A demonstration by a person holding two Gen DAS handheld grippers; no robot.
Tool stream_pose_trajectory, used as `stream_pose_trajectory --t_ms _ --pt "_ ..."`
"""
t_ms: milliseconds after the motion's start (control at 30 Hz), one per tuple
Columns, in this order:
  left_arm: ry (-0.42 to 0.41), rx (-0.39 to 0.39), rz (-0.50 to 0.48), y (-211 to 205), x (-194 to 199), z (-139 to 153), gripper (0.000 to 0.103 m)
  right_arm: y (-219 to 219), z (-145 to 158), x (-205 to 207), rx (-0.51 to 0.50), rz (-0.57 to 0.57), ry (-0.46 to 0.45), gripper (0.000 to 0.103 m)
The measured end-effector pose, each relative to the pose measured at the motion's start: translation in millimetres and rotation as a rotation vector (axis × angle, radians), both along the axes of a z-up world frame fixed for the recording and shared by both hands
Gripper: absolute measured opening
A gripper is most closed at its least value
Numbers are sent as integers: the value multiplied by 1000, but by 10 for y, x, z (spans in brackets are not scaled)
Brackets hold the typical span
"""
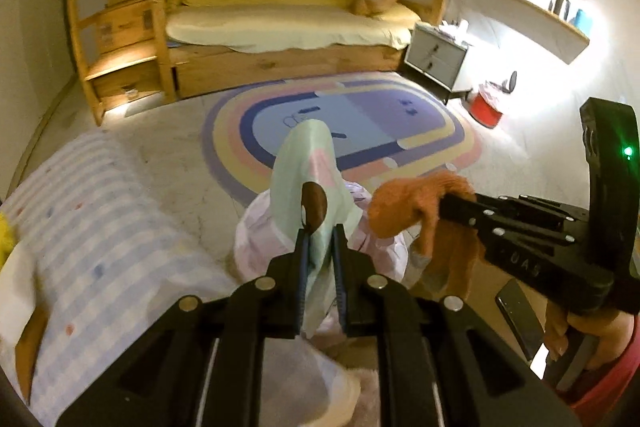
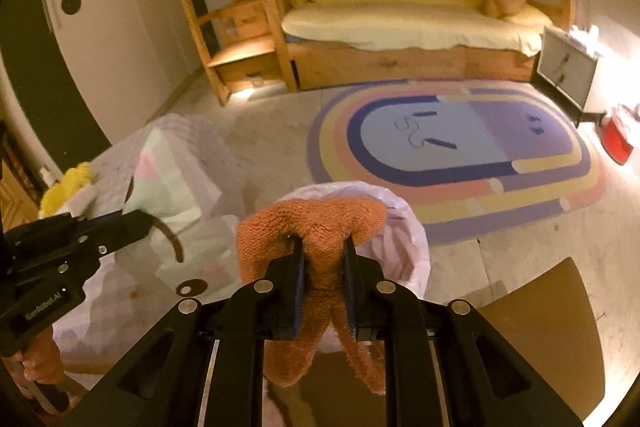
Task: Collect trash
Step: 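Carry glove and cloth over the pink bin and release both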
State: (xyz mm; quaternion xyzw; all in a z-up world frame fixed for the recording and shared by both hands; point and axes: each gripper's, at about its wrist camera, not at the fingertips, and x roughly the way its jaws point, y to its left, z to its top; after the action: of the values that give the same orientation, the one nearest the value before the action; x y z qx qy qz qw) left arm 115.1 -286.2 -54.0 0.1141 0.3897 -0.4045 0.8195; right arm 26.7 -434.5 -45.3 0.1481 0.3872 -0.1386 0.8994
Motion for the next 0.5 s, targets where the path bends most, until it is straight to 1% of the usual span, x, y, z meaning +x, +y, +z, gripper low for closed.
stream_pose_trajectory --t_ms 133,167,200,267,300,333,367,400,500 --pt "15 20 -12 -214 161 -108 17 -170 -178 137 38 -8 15 20" --pt "27 23 -13 -251 216 -133 20 -219 -233 173 57 -15 20 20" --pt "33 28 -12 -266 255 -143 28 -266 -281 214 72 -22 24 20" --pt "33 32 2 -277 321 -140 35 -312 -342 272 90 -28 38 23" --pt "34 23 3 -266 343 -118 45 -324 -360 292 97 -30 41 28" --pt "31 19 12 -245 360 -96 50 -338 -376 308 104 -33 42 39" --pt "21 16 25 -233 362 -73 53 -346 -380 315 105 -38 43 44" --pt "12 11 39 -192 366 -43 53 -338 -363 307 103 -40 38 47" --pt "-9 6 99 -6 360 54 54 -296 -276 249 92 -49 35 49"
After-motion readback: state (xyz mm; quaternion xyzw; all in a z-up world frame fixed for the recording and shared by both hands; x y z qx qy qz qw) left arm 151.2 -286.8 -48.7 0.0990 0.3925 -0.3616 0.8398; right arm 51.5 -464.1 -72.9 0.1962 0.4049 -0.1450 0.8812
